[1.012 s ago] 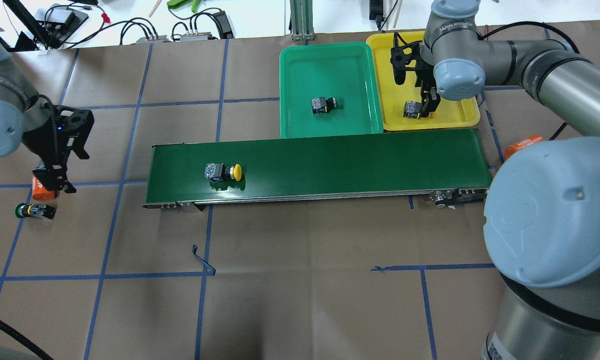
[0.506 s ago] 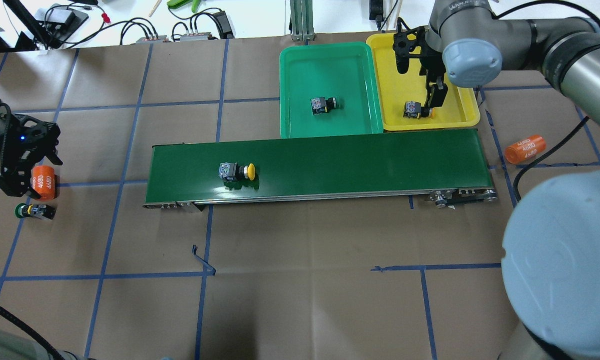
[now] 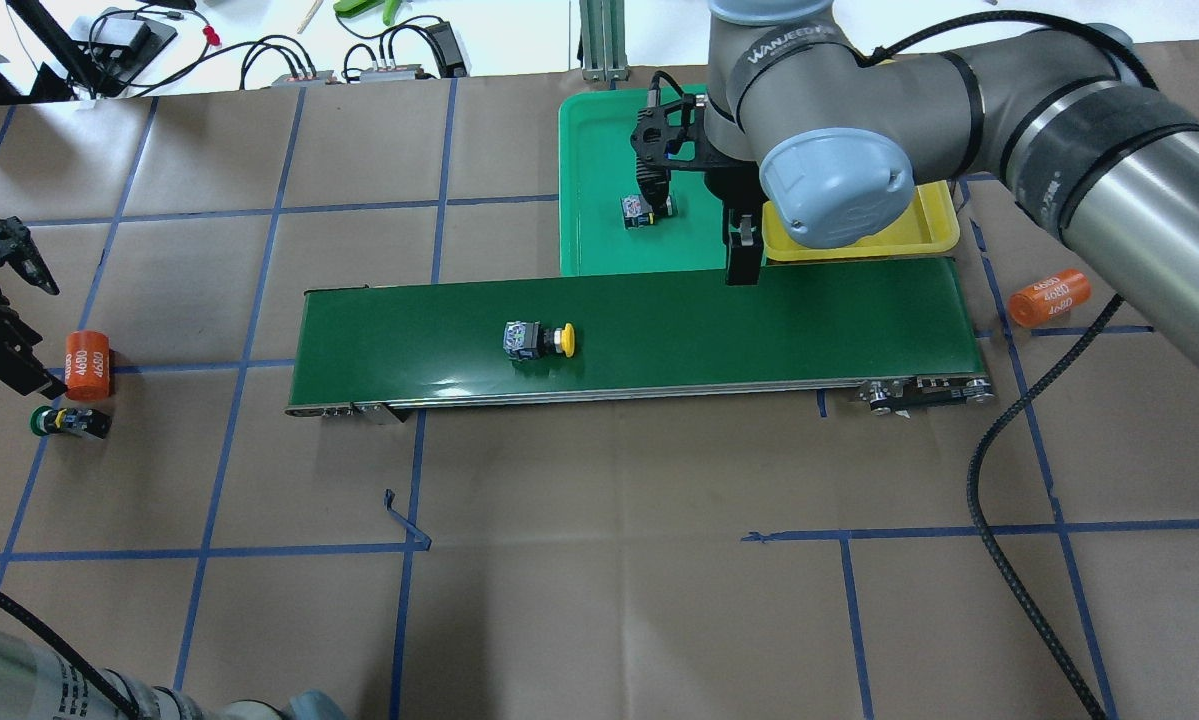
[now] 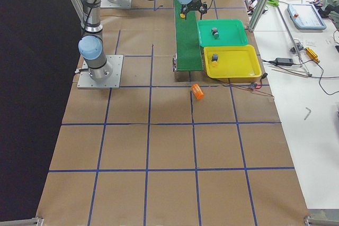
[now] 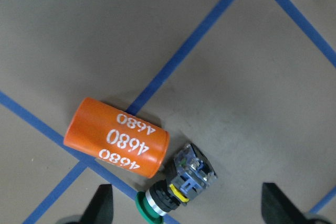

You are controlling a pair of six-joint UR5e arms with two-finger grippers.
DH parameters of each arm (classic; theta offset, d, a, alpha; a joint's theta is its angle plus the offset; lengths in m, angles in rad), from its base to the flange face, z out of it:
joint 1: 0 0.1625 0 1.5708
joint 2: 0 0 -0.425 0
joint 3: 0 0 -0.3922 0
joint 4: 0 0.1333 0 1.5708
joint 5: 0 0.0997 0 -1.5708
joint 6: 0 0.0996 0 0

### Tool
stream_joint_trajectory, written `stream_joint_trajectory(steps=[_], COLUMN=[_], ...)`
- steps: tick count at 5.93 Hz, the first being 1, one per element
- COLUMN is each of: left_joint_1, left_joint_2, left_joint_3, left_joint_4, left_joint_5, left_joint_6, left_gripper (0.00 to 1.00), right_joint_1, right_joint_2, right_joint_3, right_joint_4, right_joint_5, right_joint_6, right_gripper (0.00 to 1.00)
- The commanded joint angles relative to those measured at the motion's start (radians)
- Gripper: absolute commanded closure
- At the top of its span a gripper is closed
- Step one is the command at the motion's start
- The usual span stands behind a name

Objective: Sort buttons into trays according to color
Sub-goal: 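Grasp yellow button on belt with right gripper while left grasps orange cylinder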

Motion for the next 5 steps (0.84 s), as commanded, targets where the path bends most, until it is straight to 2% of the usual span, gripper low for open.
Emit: stream_joint_trajectory(steps=[1, 4, 5], left_joint_1=[0.002, 0.002, 0.0], left_joint_2=[-0.075, -0.102, -0.12], left_joint_3=[0.034, 0.013, 0.011], left_joint_4=[0.027, 0.065, 0.078], left_joint_5=[-0.022, -0.019, -0.019], left_joint_6=[-0.359, -0.518, -0.538], left_gripper=[0.01, 0.01, 0.01], right_joint_1=[0.069, 0.165, 0.163], right_joint_2=[0.034, 0.137, 0.138], right_joint_3=[0.005, 0.03, 0.102], right_joint_4=[-0.077, -0.184, -0.283], right_joint_5=[0.061, 0.068, 0.065], right_joint_6=[0.126, 0.208, 0.185], right_gripper=[0.0, 0.0, 0.0])
